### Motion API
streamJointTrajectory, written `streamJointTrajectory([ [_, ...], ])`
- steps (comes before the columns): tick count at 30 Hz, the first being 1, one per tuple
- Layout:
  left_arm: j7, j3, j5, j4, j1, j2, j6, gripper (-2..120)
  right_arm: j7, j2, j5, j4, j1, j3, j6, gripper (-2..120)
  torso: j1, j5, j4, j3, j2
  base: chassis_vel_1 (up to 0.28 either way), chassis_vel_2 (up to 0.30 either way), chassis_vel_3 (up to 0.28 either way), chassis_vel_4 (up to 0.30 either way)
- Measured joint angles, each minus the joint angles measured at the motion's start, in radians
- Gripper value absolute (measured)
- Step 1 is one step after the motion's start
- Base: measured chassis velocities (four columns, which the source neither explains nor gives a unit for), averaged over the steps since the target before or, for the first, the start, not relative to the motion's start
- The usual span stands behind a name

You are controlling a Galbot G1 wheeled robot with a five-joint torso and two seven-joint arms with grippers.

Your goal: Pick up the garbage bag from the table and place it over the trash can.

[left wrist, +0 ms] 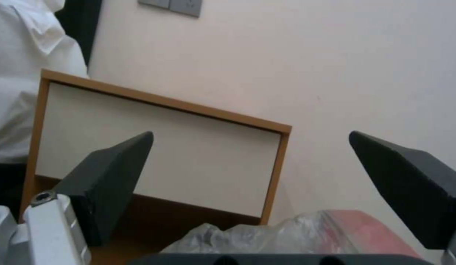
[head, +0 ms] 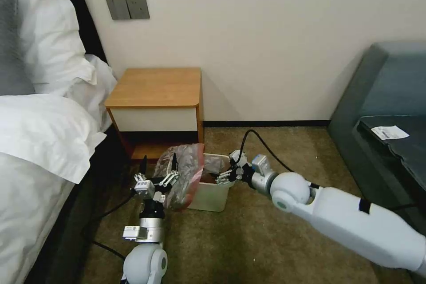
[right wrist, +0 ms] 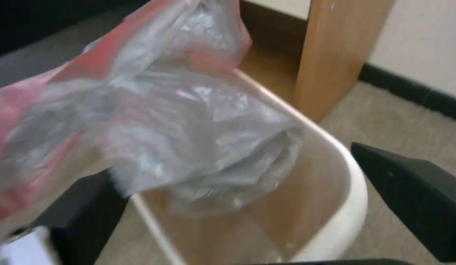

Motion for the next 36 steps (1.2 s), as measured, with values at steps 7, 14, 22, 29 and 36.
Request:
streamJointTrajectory([
  [7, -0.001, 0.01, 0.0, 0.003, -0.009, 0.003, 0.008, 99, -0.028, -0.029, 0.068, 0.041, 0.009, 0.039, -0.087, 100, 0.0, 0.0, 0.0, 0.0, 0.0, 0.0, 0.0, 0.0, 0.0],
  [14, -0.003, 0.01, 0.0, 0.002, -0.014, 0.006, 0.016, 99, -0.054, -0.041, 0.034, 0.057, -0.011, 0.063, -0.096, 100, 0.0, 0.0, 0.0001, 0.0, 0.0, 0.0, 0.0, 0.0, 0.0],
  [22, -0.048, 0.0, -0.096, -0.058, -0.025, 0.043, 0.121, 99, -0.053, -0.007, -0.046, 0.094, -0.122, 0.194, -0.006, 100, 0.0, -0.0002, 0.0, 0.0, 0.0, 0.0, 0.0, 0.0, 0.0],
  [29, -0.202, 0.02, -0.361, -0.264, -0.035, 0.148, 0.511, 99, -0.057, 0.064, -0.16, 0.135, -0.261, 0.325, 0.101, 100, 0.0, -0.0001, -0.0001, 0.0, 0.0, 0.0, 0.0, 0.0, 0.0],
  [36, -0.258, -0.001, -0.22, -0.299, -0.03, 0.216, 0.522, 100, -0.035, 0.126, -0.213, 0.192, -0.347, 0.393, 0.153, 100, 0.0, -0.0003, 0.0001, 0.0, 0.0, 0.0, 0.0, 0.0, 0.0],
])
